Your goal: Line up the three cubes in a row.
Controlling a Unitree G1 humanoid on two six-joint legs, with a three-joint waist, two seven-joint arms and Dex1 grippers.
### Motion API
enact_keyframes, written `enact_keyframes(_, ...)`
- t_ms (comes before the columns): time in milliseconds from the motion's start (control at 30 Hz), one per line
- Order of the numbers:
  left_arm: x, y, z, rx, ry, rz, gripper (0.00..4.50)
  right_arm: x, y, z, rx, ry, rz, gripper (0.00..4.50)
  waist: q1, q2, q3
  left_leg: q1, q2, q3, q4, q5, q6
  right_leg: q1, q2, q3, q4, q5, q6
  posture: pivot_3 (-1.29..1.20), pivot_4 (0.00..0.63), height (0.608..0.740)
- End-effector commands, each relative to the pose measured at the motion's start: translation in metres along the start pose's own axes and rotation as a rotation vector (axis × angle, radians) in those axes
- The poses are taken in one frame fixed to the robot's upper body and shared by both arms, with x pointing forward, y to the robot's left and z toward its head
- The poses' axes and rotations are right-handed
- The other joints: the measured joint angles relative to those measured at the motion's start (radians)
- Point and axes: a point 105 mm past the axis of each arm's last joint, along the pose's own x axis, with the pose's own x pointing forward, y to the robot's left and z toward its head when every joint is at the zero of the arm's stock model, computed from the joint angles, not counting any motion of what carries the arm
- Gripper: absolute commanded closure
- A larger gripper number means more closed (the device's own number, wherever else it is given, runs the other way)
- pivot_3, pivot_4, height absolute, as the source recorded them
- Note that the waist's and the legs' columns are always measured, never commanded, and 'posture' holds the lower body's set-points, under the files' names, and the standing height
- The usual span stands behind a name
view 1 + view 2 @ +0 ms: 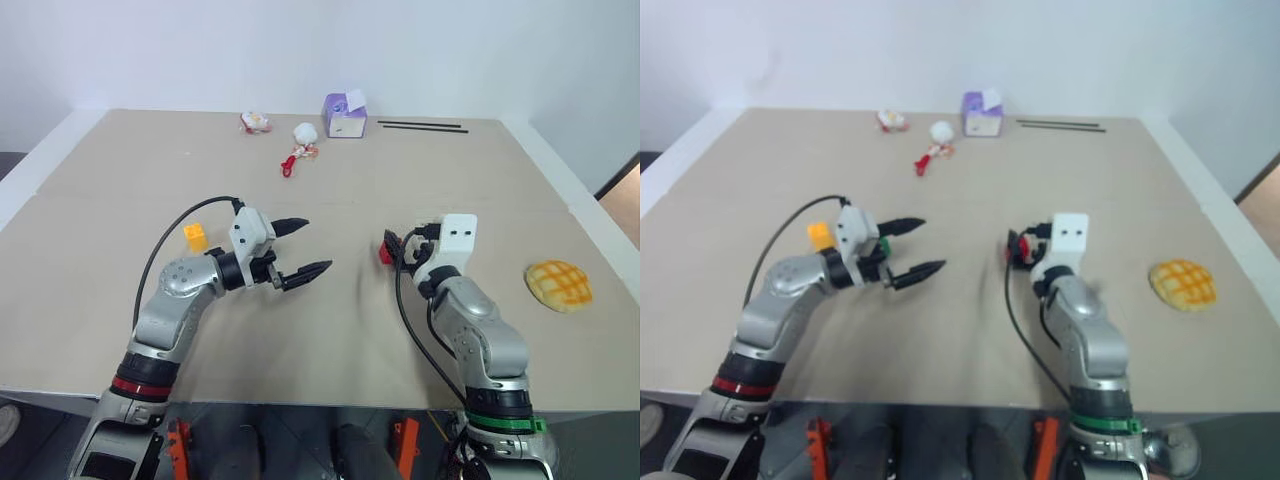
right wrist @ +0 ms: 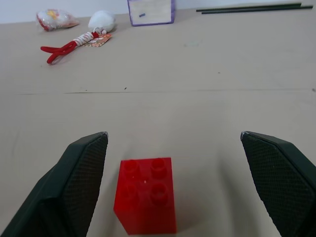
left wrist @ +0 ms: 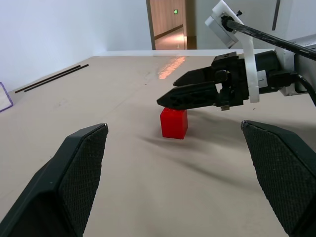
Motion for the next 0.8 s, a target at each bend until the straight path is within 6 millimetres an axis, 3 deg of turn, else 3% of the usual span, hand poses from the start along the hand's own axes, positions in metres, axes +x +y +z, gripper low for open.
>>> enact_keyframes(33,-0.001,-0.002,0.013,0.051,-0.029,0.002,0.00,0.006,-0.001,0.006,-0.012,-0.022,-0.033,0.05,0.000,0.000,0.000,0.000,0.000,0.000,0.000,0.000,0.000,0.000,0.000,0.000,0.000,0.000,0.000,0.00,0.150,0.740)
enact_keyframes(400,-0.003,-0.003,0.014,0.063,-0.026,0.018,0.00,0.014,0.009,-0.009,-0.021,0.033,-0.011,0.05,0.000,0.000,0.000,0.000,0.000,0.000,-0.001,0.000,0.000,0.000,0.000,0.000,0.000,0.000,0.000,0.00,0.150,0.740)
enact_keyframes(567,0.000,-0.004,0.015,0.067,-0.032,0.018,0.00,0.015,0.013,-0.015,-0.024,0.058,-0.003,1.37,0.000,0.000,0.000,0.000,0.000,0.000,-0.001,0.000,0.000,0.000,0.000,0.000,0.000,0.000,0.000,0.00,0.150,0.740)
enact_keyframes(733,0.001,-0.004,0.015,0.067,-0.036,0.017,0.00,0.015,0.012,-0.015,-0.020,0.062,-0.007,3.21,0.000,0.000,0.000,0.000,0.000,0.000,-0.001,0.000,0.000,0.000,0.000,0.000,0.000,0.000,0.000,0.00,0.150,0.740)
enact_keyframes(800,0.001,-0.004,0.014,0.067,-0.035,0.017,0.00,0.014,0.011,-0.014,-0.016,0.062,0.000,3.22,0.000,0.000,0.000,0.000,0.000,0.000,-0.001,0.000,0.000,0.000,0.000,0.000,0.000,0.000,0.000,0.00,0.150,0.740)
